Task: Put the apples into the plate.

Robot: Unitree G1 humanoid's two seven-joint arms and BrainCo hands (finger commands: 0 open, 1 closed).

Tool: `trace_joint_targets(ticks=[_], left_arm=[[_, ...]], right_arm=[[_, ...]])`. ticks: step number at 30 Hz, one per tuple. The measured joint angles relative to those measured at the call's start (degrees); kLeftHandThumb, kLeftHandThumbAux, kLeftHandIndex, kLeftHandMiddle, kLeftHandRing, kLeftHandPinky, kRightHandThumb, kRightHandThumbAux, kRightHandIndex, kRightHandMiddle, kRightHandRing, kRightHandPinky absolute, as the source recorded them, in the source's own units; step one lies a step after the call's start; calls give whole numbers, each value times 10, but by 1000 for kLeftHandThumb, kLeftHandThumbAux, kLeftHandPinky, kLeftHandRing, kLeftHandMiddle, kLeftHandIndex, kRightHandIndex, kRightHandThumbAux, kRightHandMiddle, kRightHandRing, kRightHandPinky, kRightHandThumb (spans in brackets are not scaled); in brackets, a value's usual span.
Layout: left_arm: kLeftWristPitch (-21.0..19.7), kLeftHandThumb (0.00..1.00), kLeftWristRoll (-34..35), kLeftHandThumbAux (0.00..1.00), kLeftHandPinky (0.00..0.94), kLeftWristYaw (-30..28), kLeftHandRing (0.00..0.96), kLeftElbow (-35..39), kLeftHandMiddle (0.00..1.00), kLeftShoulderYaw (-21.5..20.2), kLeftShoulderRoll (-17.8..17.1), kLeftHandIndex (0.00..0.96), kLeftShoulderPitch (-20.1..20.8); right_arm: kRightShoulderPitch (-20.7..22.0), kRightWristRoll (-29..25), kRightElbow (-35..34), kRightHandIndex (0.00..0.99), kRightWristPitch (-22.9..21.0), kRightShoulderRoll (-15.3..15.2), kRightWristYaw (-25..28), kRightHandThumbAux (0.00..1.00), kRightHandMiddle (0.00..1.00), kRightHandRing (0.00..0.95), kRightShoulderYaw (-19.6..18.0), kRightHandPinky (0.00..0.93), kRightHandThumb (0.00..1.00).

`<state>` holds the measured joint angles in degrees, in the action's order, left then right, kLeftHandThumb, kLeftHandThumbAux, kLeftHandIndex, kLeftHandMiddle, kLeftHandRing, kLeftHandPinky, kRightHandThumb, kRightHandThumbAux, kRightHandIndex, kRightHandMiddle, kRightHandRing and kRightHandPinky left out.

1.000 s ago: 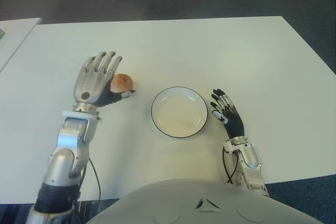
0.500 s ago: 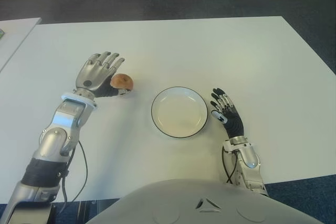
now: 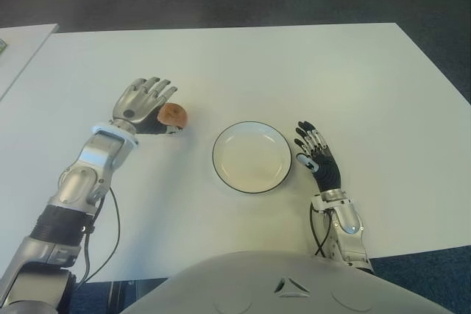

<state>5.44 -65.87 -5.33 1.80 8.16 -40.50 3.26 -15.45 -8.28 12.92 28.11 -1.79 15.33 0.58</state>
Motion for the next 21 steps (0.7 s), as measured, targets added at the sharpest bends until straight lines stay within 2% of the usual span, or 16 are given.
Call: trace_joint_targets(ticks=[21], left_arm=[[-16,270,1,307,0,41,0,-86,0,54,3,0,27]], right_arm=[[4,-4,10,0,15,0,7,589,0,0,-1,0,119]])
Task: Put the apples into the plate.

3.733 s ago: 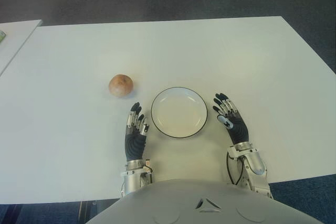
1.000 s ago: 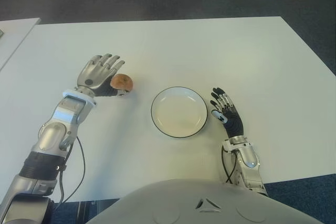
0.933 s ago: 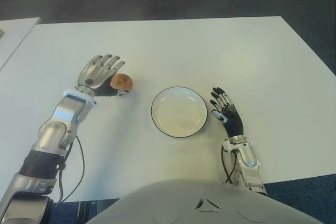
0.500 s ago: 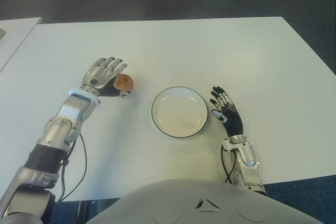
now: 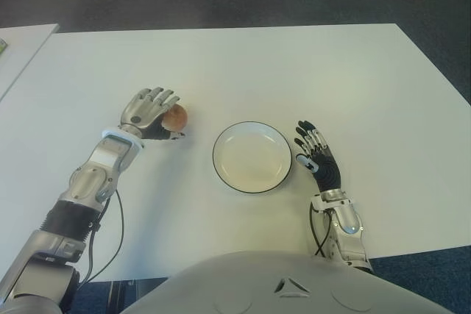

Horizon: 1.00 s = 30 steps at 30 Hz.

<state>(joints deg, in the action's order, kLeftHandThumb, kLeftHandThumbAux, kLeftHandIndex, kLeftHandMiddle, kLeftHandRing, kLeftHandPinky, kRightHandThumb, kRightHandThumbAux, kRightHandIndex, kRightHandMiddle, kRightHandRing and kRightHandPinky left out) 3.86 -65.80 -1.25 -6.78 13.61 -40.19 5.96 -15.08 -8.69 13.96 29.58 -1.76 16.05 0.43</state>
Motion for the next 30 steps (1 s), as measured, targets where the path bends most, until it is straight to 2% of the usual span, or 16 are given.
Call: trace_joint_targets(ticks=[12,30], left_arm=[[-7,255,7,302,0,19,0,-54,0,28,12,0,18],[-8,268,34,335,0,99,0,-154,0,64,28,0,66]], right_arm=[[0,3,1,0,3,0,0,578,0,0,-1,0,110],[1,17,4,0,9,-5,-4,551,0,0,-6,0,104]])
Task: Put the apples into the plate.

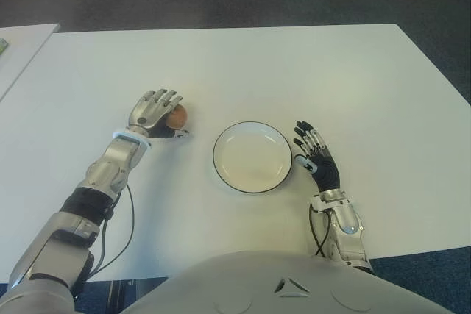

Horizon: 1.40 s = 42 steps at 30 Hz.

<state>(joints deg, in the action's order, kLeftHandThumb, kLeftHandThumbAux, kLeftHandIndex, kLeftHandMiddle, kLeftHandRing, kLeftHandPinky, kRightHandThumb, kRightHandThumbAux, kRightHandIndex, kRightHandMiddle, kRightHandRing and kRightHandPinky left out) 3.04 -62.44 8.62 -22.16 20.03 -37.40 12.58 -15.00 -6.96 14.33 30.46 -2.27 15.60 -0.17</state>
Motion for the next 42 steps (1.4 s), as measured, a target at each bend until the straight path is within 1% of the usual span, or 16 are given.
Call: trace_joint_targets(ticks=[11,18,24,30,33,36,38,40,41,42], left_arm=[[5,276,19,333,0,57,0,-106,0,33,21,0,64],[9,278,29,341,2,83,0,-137,0,49,31,0,83],[10,282,41,361,14,107,0,-160,0,58,41,7,91],[14,309,47,405,48,136,0,-197,0,67,50,37,105],[15,339,50,430,75,153,12,-221,22,74,55,67,116],[17,394,52,468,126,171,56,-243,74,80,61,123,126],[18,411,54,478,141,179,69,-256,89,82,66,141,131],[20,452,57,500,174,185,106,-264,132,83,69,198,134],[22,488,59,516,206,188,146,-267,175,84,70,242,135],[23,566,62,581,245,190,195,-269,227,85,71,306,136]], right_arm=[[1,1,1,0,2,0,0,552,0,0,-2,0,99],[1,1,2,0,3,0,0,554,0,0,-4,0,96],[3,1,4,0,4,0,5,558,0,0,-8,0,93],[3,0,4,0,3,-1,11,555,0,0,-11,0,95],[3,0,5,0,4,-2,12,553,0,0,-13,0,96],[4,0,6,0,6,-4,13,548,0,0,-14,0,97],[5,0,7,0,7,-6,14,547,0,0,-15,0,97],[5,0,8,0,8,-8,15,545,0,0,-15,0,97],[6,0,9,0,8,-9,16,544,0,0,-16,0,97],[6,0,9,0,9,-10,17,544,0,0,-17,0,97]])
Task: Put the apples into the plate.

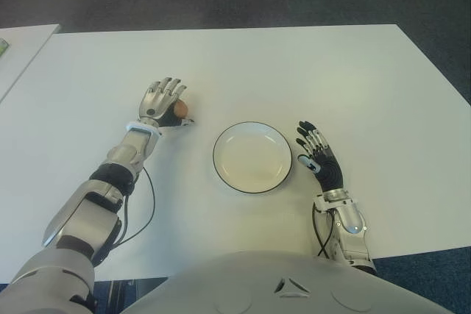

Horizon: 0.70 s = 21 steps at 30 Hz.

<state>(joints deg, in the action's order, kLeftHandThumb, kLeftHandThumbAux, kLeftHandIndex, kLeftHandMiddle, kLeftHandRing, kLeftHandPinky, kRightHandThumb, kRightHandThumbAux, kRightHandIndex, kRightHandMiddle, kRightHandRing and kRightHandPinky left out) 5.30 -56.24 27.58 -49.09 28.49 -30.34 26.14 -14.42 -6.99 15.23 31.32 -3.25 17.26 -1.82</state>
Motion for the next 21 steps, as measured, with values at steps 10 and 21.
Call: trace_joint_targets(ticks=[10,21], left_arm=[[-4,807,10,672,450,-8,480,-5,468,13,1,404,4],[-20,845,17,665,643,-53,672,-4,520,21,2,409,19]], right_arm=[[4,0,6,0,1,-8,3,558,0,0,-12,0,100],[9,-2,12,0,0,-12,2,561,0,0,-21,0,96]])
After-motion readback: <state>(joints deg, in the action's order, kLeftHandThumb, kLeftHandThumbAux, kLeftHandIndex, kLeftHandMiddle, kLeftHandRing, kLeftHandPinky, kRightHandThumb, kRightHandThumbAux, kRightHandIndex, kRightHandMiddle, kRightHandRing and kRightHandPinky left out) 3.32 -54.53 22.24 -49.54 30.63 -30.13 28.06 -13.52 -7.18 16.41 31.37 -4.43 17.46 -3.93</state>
